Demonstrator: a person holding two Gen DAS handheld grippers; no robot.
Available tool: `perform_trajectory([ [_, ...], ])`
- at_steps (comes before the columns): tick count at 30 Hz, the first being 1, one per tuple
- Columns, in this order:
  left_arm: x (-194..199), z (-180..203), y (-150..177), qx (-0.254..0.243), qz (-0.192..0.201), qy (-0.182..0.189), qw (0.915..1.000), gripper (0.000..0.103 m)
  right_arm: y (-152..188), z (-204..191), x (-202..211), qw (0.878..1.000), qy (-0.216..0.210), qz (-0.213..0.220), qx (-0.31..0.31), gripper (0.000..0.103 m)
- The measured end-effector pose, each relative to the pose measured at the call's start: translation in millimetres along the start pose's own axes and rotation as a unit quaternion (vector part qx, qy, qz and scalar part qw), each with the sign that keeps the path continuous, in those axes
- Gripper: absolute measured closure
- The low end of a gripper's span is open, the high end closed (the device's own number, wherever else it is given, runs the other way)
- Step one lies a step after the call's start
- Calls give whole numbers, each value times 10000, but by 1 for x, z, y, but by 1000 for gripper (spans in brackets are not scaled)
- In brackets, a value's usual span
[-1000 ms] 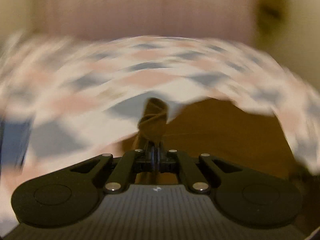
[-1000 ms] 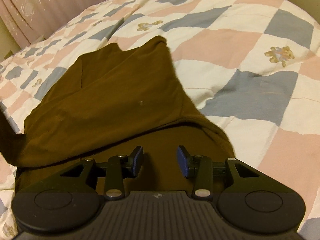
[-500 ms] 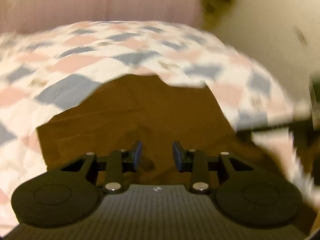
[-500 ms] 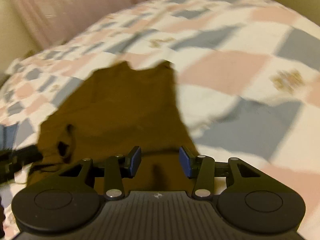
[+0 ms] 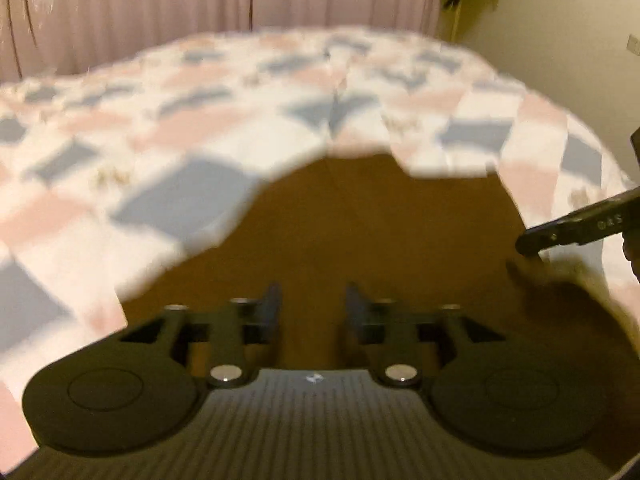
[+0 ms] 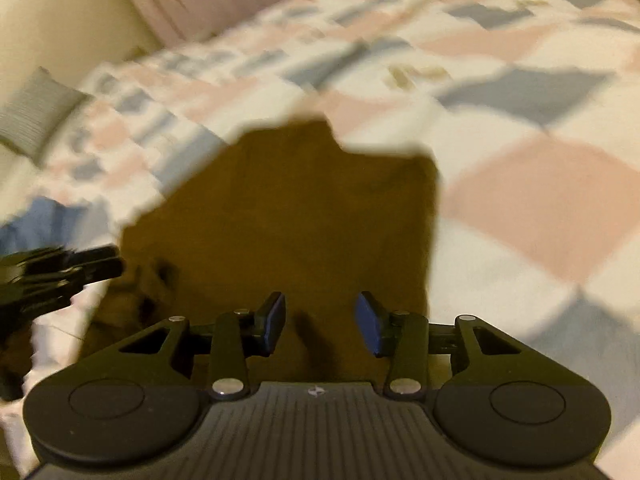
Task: Fold clothes
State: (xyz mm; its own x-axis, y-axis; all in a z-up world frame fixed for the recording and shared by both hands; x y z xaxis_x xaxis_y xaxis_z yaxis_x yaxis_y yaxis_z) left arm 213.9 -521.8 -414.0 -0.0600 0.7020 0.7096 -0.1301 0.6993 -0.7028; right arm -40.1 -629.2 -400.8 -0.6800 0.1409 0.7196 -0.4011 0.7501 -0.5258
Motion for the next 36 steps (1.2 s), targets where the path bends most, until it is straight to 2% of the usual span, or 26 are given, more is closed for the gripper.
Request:
perform_trajectory([
  [2,-17,-23,-26,173,-24,166,9997,66,-36,5,-8,9997,-216,95,-5,58],
  [4,-47,-43,-46,540,-353,532,9965,66,-66,10,-27,9993,-368,30,-56,55],
  [6,-81,-62,-56,1086,-727,845,9878,67,-88,19,-51,9988,-437,-104,-194,55],
  [9,-123,-83,-58,1802,-1144,1228,9692,66,-111,28,-86,9966,-588,-385,-424,54],
  [13,-146,-85,-52,2112,-1327,1630,9546,58,-118,34,-131,9949,-442,-788,-448,49],
  [16,-164,-86,-47,2340,-1461,1928,9416,62,-117,32,-147,9947,-455,-859,-347,50],
  [18,-173,-86,-46,2420,-1518,2098,9351,88,-117,26,-146,9957,-521,-762,-66,95],
  [19,-171,-82,-49,2185,-1424,2069,9430,93,-117,22,-142,9963,-510,-677,139,95],
  [20,-164,-76,-51,1786,-1254,1953,9562,94,-117,18,-139,9964,-499,-591,343,95],
  [22,-144,-62,-58,896,-818,1730,9774,94,-112,5,-116,9939,-438,-210,989,95],
  [23,-127,-51,-60,317,-505,1600,9853,94,-108,-4,-101,9892,-357,5,1423,95],
  [24,-111,-40,-61,-257,-221,1472,9885,94,-102,-14,-86,9817,-265,223,1875,95],
  [25,-96,-27,-57,-815,-8,1358,9874,94,-92,-24,-74,9697,-140,348,2413,95],
  [27,-72,-4,-43,-1797,246,1177,9764,93,-65,-41,-56,9406,56,435,3368,95],
  [28,-65,6,-32,-2163,240,1129,9695,93,-49,-48,-50,9265,105,391,3740,95],
  [30,-58,20,-3,-2713,30,1067,9566,92,-17,-52,-48,9114,66,82,4113,95],
  [32,-55,25,18,-2910,-146,1004,9513,91,9,-53,-51,8987,128,-111,4382,95],
  [33,-50,25,21,-2848,-141,995,9533,90,17,-53,-50,8938,177,-108,4479,95],
  [36,-29,20,15,-2319,-38,1059,9670,88,28,-59,-36,8913,279,105,4524,95],
])
Point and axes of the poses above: each gripper's, at about its wrist camera, not at the fingertips, and x roughly against the way its jaws point, z to its right, y to its underside, the point moved 9 cm from there along -x, roughly the way its jaws point, and after that the axes turned 1 degree about -y, right-handed, at the moved point
